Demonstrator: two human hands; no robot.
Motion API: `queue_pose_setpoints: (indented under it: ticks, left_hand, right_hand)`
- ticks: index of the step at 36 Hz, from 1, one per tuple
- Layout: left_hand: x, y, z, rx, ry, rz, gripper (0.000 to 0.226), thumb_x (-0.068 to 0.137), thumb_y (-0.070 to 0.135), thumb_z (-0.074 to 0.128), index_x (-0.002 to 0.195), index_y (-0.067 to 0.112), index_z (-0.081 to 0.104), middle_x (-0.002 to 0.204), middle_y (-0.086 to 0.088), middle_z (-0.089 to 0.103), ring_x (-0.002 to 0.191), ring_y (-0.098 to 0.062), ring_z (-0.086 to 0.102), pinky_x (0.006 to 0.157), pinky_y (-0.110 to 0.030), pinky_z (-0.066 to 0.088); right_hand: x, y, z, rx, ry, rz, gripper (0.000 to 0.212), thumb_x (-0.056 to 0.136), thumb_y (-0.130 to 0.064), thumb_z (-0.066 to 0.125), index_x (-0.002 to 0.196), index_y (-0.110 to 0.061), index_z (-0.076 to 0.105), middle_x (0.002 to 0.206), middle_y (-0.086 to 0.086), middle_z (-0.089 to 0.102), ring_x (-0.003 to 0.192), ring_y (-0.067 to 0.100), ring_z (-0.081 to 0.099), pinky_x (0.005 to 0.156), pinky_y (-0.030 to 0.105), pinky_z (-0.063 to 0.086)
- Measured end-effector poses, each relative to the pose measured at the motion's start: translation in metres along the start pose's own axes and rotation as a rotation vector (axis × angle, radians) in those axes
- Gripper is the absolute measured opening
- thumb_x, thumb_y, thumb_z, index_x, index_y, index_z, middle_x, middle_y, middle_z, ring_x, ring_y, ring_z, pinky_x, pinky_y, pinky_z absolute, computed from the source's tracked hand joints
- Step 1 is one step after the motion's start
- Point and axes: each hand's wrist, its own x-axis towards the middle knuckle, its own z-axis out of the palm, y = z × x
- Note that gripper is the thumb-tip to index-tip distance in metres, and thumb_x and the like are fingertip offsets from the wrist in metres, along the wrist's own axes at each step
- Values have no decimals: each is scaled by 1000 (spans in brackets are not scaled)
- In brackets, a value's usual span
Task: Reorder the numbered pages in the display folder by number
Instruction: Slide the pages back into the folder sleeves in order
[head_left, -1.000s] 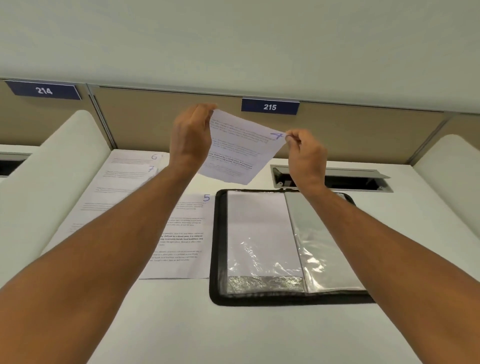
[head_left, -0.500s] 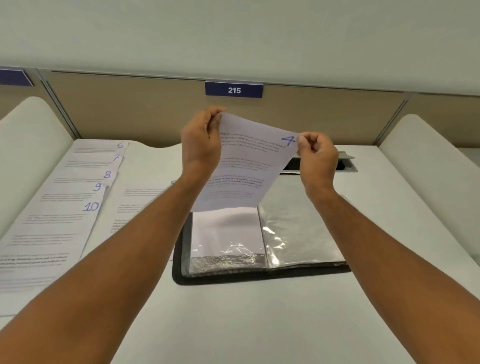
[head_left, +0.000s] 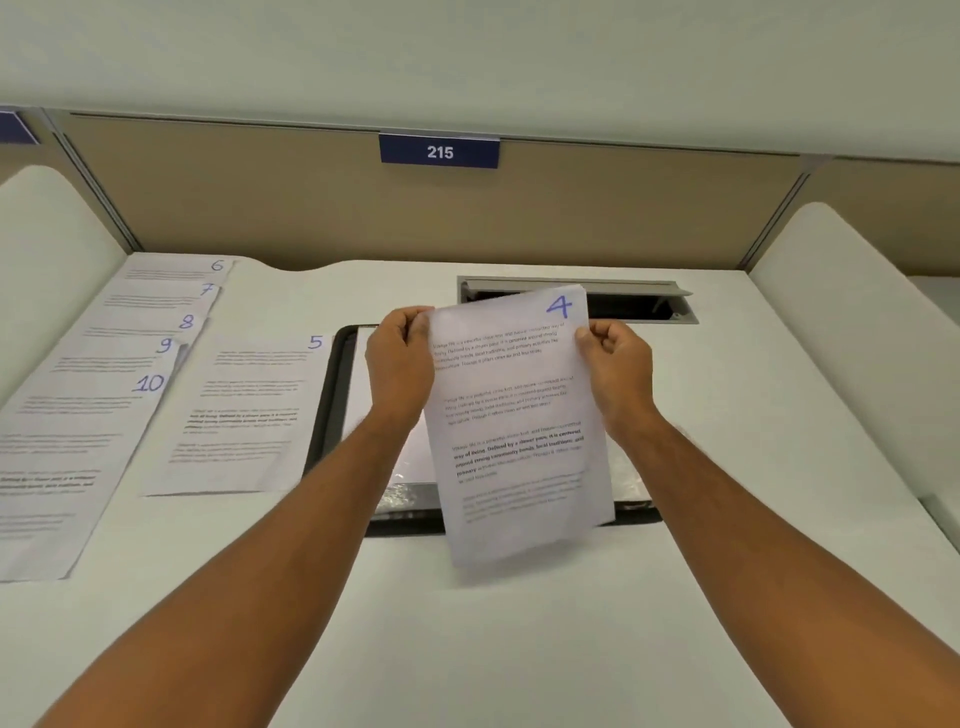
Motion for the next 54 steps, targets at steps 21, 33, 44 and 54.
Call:
queue_pose_setpoints:
  ticks: [21,33,44,54]
  left_hand:
    - [-103,-104,36,681,-679,51,33,88,-5,50,85,17,75,96,4,63,87,-10,58,75,-16,44]
    - [-104,-103,76,736,-831,237,14,84,27,80,94,24,71,89,10,51,85,-7,50,70,-22,43]
    - [-98,-107,81,598,-737,101,7,90,12,69,85,16,72,87,8,65,81,-6,60,77,-24,49]
    - [-94,-109,78,511,-735,31,9,97,18,63,94,19,71,87,15,64,82,1,58,70,-9,40]
  right_hand:
    - [-37,127,-101,-307,-328,238,13,104,-22,57,99,-17,68,96,2,75,88,23,73,82,38,62]
    - [-57,138,-110,-334,-366,195,10,100,-18,64,96,-20,73,92,-4,75,86,14,71,73,23,55]
    - [-69,132,-90,-512,-435,151,12,92,-19,75,90,-28,68,90,-10,69,86,6,65,76,18,49]
    - [-79,133,-69,-639,-308,237,9,93,-17,73,86,-20,68,81,-8,67,77,8,64,77,28,57]
